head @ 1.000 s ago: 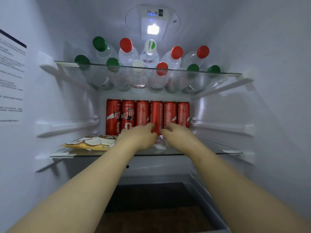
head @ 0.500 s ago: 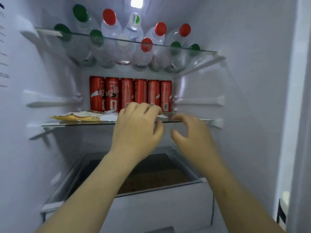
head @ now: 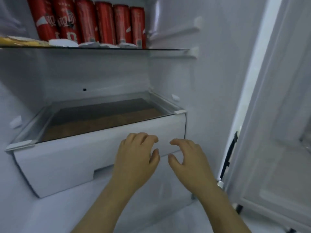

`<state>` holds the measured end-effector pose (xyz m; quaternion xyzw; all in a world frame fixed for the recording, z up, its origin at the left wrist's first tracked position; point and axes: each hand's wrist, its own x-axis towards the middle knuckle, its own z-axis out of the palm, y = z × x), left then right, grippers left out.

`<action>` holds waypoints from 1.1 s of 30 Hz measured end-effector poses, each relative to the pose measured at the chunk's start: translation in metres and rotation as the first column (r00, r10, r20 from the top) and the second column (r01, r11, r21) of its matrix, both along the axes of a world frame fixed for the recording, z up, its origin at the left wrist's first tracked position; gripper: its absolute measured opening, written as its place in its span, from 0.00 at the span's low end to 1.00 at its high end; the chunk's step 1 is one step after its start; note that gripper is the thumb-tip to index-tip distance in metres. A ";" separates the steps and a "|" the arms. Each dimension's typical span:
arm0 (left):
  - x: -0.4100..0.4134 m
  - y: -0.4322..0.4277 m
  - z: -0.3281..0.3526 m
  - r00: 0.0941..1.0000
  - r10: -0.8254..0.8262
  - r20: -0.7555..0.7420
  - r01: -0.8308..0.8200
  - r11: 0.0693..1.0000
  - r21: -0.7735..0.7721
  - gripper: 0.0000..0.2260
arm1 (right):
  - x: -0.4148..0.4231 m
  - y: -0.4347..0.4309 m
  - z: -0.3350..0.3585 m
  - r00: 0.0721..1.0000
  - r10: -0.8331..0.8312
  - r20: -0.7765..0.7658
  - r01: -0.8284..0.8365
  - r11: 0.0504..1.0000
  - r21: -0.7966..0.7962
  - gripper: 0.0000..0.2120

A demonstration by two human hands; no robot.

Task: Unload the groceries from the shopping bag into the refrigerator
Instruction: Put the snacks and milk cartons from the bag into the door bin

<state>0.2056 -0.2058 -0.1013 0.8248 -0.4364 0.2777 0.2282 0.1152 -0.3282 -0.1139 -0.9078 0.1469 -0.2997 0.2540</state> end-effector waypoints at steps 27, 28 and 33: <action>-0.320 -0.120 -0.093 0.561 -0.747 -0.356 0.827 0.493 0.270 0.16 | -0.379 0.004 -0.104 0.564 -0.776 -0.282 0.825 0.530 0.193 0.17; -0.346 -0.124 -0.094 0.524 -0.770 -0.365 0.851 0.452 0.268 0.16 | -0.406 0.009 -0.105 0.524 -0.802 -0.288 0.852 0.487 0.195 0.17; -0.477 -0.137 -0.102 0.367 -0.851 -0.375 0.920 0.274 0.279 0.15 | -0.534 0.036 -0.103 0.330 -0.888 -0.322 0.942 0.286 0.178 0.16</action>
